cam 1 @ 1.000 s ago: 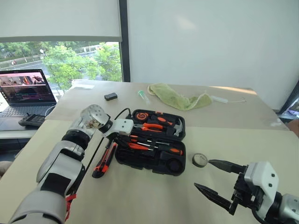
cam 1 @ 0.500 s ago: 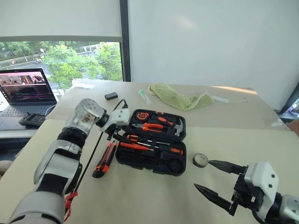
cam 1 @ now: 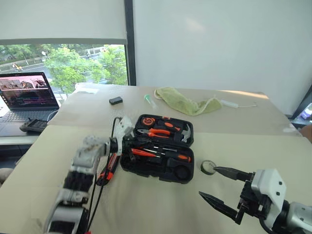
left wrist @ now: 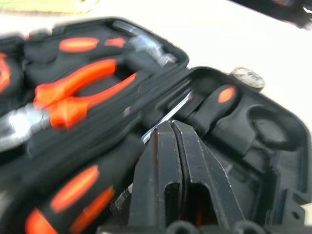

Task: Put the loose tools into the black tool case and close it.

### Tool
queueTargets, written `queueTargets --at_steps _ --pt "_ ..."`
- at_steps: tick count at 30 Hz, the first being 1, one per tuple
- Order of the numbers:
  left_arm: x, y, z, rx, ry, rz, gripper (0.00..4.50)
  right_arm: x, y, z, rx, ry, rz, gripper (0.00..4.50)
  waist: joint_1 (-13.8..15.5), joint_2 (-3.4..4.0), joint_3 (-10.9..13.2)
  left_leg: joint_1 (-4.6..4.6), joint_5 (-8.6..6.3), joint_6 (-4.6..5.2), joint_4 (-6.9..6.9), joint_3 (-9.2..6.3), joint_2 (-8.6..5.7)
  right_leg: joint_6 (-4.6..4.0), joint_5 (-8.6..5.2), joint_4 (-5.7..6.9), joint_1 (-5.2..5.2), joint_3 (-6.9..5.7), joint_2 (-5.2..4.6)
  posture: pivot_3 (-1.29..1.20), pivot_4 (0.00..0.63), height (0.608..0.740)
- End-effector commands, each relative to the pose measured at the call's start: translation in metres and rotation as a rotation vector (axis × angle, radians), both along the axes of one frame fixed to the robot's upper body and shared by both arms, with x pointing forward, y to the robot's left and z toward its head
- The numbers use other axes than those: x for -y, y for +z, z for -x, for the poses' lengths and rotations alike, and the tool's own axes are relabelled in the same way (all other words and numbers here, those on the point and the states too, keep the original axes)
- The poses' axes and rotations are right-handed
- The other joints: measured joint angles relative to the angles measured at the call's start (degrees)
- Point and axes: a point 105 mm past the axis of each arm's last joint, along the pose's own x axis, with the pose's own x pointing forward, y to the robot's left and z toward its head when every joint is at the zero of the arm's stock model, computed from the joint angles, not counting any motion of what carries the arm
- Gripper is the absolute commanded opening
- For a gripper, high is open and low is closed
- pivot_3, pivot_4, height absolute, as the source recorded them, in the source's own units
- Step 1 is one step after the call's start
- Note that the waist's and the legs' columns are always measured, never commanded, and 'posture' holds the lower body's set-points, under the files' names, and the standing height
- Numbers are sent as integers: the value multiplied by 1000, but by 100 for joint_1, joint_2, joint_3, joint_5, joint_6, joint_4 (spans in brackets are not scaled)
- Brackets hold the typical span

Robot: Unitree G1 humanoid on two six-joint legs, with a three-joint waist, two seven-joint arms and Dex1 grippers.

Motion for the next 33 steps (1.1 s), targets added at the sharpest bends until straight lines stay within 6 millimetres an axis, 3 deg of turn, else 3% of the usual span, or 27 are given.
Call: queueTargets --at_steps 1,10,16,25,27,30,33 --pt "-3 -3 -2 95 102 -43 57 -2 8 2 46 8 3 4500 3 1 -1 6 0 0 -3 0 -1 -1 1 2 2 2 -3 0 150 740" --pt "12 -44 7 93 58 -121 57 1 8 1 49 6 12 4500 47 28 -22 20 0 -2 -8 0 -2 -7 4 1 11 3 -15 0 150 740" --pt "24 -46 18 -52 1 -35 57 1 8 2 47 4 20 4500 56 74 -58 24 -2 1 -8 1 -3 -7 4 -5 20 2 -13 0 150 740" --pt "11 -74 22 -184 41 -187 57 0 6 2 43 6 15 4500 48 79 -83 31 -3 4 -10 1 -3 -6 3 -11 27 3 -3 0 150 740" --pt "14 -57 19 -135 45 -103 57 -1 7 2 47 10 12 4500 44 81 -88 36 -3 4 -14 1 -2 -6 3 -14 31 3 -2 0 150 740" --pt "10 3 13 -41 81 155 57 -3 11 2 62 26 -5 4500 34 79 -85 29 -3 3 -14 1 0 -7 2 -13 23 5 -3 0 150 740" --pt "-25 37 4 -7 203 209 57 -8 16 2 80 65 -41 4500 1 63 -73 8 1 -3 -12 -3 4 -9 2 -6 0 2 0 0 150 740"
